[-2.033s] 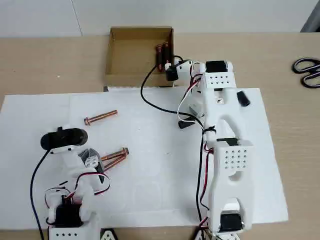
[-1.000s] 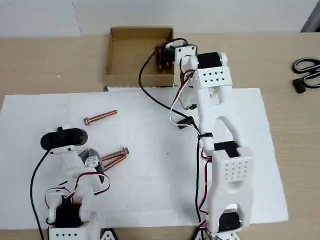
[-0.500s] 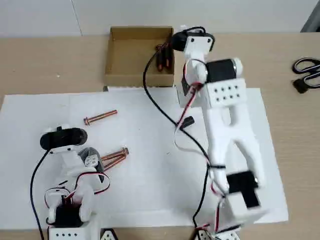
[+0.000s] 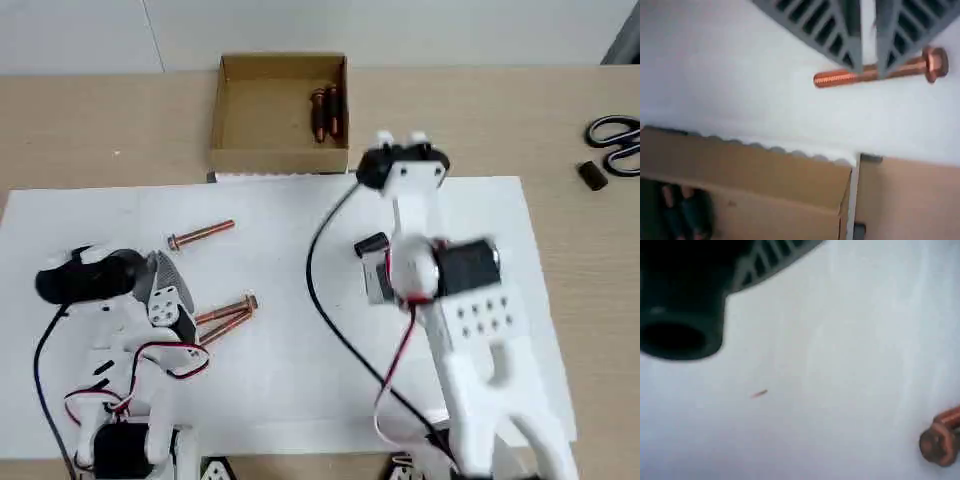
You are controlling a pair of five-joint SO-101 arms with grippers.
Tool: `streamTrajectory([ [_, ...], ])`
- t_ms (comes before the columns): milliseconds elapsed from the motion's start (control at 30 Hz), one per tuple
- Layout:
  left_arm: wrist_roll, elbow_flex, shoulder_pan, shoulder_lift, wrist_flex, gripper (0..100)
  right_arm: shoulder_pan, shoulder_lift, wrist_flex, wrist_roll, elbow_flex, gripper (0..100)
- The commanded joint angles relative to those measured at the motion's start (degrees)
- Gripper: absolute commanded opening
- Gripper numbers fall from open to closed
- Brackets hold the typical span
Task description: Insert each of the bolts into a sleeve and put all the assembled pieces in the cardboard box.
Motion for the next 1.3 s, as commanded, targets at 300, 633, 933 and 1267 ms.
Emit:
streamTrajectory([
  [300, 0.53, -33.8, 0.35, 29.89, 2.46, 1, -0.04, -16.4, -6.2, -0.53, 17.14, 0.4],
  [633, -6.86, -80.66, 9.67, 75.6, 35.08, 1, 10.95, -17.1, -5.93, -0.26, 17.76, 0.3],
  [933, -32.97, -87.25, 10.37, 90.81, 42.99, 1, 14.29, -17.19, -5.85, -0.18, 17.85, 0.3],
  [1267, -55.74, -80.75, 15.91, 93.71, 44.13, 1, 17.27, -17.19, -5.85, -0.18, 17.93, 0.3],
])
